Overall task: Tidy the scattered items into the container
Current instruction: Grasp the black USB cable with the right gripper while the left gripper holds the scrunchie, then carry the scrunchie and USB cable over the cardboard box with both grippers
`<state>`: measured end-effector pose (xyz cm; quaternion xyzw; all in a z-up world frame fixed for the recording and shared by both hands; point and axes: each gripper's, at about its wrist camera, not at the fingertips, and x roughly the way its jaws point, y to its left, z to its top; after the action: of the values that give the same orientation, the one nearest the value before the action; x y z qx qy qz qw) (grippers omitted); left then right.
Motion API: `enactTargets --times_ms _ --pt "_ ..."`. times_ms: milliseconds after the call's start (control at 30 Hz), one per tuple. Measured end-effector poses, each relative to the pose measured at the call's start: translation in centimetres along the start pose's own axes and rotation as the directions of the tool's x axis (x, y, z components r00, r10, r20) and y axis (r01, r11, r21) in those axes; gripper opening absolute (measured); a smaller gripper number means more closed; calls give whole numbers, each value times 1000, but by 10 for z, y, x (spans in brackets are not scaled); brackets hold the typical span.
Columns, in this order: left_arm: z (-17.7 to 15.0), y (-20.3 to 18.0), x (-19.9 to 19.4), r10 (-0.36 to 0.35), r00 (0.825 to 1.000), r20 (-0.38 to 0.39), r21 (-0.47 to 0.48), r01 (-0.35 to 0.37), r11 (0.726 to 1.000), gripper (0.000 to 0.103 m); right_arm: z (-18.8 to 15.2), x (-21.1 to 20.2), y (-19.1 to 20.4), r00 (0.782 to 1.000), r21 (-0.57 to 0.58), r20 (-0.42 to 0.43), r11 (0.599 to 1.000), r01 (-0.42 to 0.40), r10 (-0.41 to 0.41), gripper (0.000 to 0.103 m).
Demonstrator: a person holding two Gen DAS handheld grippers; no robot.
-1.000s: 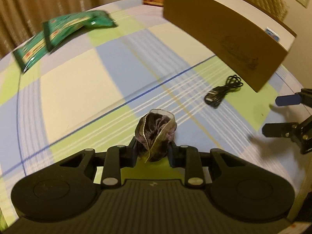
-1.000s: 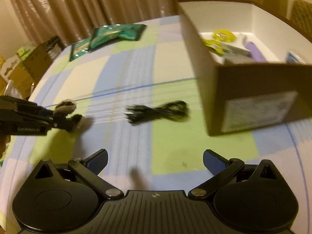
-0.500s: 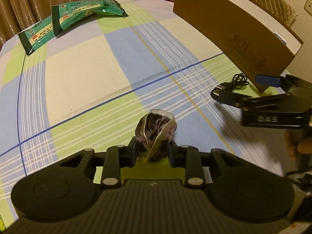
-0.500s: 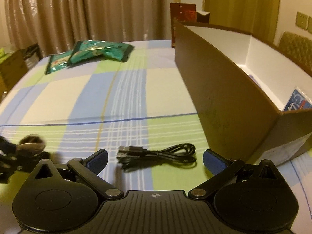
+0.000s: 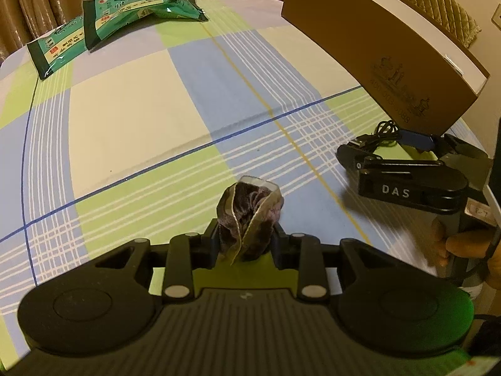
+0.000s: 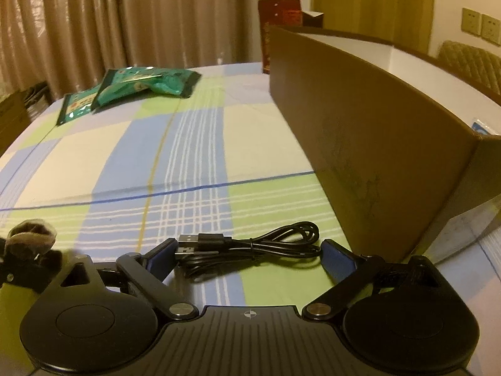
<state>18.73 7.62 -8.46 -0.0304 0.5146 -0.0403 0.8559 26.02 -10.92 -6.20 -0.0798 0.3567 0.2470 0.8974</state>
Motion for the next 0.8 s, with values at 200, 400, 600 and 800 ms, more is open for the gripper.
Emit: enactTargets --times_ms 200,400,600,800 --pt "1 -5 -1 2 1000 -1 15 -2 1000 27 -4 -12 -7 998 -51 -44 997 -57 54 93" --pt "-1 -16 -4 -6 1000 2 27 6 1000 27 -13 -32 -18 991 -74 -96 993 -96 89 93" --pt "-5 -35 -6 -28 1000 0 53 28 998 27 -28 -55 -36 987 -70 -140 993 -94 84 93" --pt "-10 -57 -8 -60 998 0 79 60 995 27 -42 -78 -66 988 -44 -150 998 -43 36 93"
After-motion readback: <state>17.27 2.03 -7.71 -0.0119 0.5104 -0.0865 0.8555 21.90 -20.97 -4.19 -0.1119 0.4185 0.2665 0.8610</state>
